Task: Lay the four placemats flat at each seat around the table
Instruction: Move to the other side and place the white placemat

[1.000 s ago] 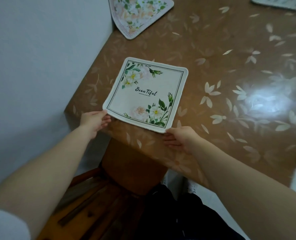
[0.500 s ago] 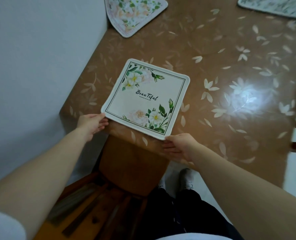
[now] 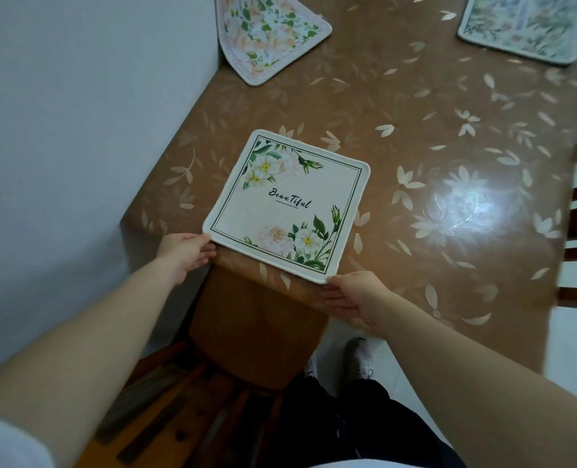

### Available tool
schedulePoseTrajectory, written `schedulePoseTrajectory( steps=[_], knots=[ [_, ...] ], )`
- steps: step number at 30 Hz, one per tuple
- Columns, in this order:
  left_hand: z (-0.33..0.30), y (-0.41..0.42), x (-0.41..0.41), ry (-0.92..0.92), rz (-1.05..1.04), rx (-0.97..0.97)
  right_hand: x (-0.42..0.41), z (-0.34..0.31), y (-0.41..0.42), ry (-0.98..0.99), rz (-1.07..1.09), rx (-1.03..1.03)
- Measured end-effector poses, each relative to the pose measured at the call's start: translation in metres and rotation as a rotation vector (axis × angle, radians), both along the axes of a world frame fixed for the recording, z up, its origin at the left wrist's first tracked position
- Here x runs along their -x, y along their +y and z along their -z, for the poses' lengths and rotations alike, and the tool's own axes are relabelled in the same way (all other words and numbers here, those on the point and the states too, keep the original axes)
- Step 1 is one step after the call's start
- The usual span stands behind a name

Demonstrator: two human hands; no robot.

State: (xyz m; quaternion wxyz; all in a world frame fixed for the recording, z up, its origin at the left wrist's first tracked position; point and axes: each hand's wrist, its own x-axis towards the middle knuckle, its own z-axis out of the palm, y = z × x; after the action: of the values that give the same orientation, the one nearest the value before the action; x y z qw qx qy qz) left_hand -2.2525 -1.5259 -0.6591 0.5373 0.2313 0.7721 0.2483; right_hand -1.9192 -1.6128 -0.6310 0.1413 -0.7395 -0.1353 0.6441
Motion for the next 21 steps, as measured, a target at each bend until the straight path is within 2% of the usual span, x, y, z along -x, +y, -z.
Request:
schedulePoseTrajectory(
  steps=[9,14,18,21],
  knots=[
    [-0.012,0.001,-0.013,0.116,0.027,-0.003,-0.005,-0.008,0.006,-0.104,-0.064,0.019],
    [-0.021,0.004,-0.023,0.331,0.128,0.015,-0.004,-0.011,0.016,-0.155,-0.092,-0.036],
    [-0.027,0.007,-0.028,0.437,0.160,-0.008,0.000,-0.014,0.025,-0.210,-0.221,-0.087],
    [-0.024,0.011,-0.030,0.485,0.271,-0.183,0.004,-0.014,0.034,-0.342,-0.402,-0.224]
  ],
)
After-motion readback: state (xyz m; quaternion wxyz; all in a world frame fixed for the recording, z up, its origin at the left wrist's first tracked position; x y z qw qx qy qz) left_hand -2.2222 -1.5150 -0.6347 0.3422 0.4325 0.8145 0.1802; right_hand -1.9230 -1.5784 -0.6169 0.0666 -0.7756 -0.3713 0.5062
